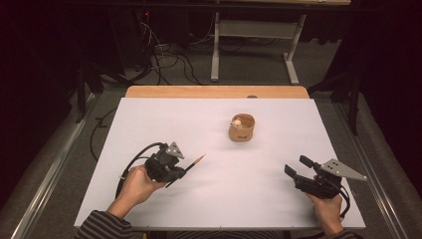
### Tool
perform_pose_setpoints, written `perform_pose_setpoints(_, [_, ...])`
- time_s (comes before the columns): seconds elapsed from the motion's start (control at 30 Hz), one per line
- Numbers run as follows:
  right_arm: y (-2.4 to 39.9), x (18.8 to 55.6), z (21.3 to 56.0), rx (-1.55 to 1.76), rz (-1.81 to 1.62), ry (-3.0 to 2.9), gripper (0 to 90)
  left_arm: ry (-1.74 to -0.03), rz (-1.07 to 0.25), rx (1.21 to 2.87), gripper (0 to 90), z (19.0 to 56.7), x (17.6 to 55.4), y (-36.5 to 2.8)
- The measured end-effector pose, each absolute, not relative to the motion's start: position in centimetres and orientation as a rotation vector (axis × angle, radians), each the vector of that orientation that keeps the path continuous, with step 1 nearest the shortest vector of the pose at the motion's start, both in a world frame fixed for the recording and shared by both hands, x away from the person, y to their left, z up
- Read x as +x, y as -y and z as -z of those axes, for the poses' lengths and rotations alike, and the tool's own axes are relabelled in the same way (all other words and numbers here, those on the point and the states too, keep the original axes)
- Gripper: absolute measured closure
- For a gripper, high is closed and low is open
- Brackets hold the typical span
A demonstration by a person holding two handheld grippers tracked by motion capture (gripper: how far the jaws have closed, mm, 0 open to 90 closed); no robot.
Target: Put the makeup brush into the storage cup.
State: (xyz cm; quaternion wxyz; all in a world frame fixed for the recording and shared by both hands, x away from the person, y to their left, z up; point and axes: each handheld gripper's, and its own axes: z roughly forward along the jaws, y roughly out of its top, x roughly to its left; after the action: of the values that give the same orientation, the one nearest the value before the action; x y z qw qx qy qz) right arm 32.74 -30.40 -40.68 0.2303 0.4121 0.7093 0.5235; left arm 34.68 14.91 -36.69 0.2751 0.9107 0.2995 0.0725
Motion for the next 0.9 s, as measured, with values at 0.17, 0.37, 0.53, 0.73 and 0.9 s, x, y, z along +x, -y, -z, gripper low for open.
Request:
perform_pose_setpoints(0.17, [30.4,32.7,40.7,1.13,-1.438,-1.953,30.0,-0.781,-0.206,2.416,83.6,36.4,34.4,-14.6])
perform_pose_setpoints(0.37, [30.4,32.7,40.7,1.125,-1.436,-1.953,30.0,-0.773,-0.203,2.389,83.6,36.5,34.3,-14.4])
perform_pose_setpoints(0.53, [30.4,32.7,40.7,1.125,-1.436,-1.953,30.0,-0.762,-0.204,2.368,83.5,36.5,34.1,-14.1])
perform_pose_setpoints(0.73, [30.3,32.7,40.7,1.122,-1.435,-1.954,30.0,-0.743,-0.202,2.333,83.6,36.4,33.8,-13.6])
perform_pose_setpoints(0.9, [30.3,32.7,40.7,1.115,-1.43,-1.955,30.0,-0.731,-0.197,2.303,83.5,36.5,33.7,-13.2])
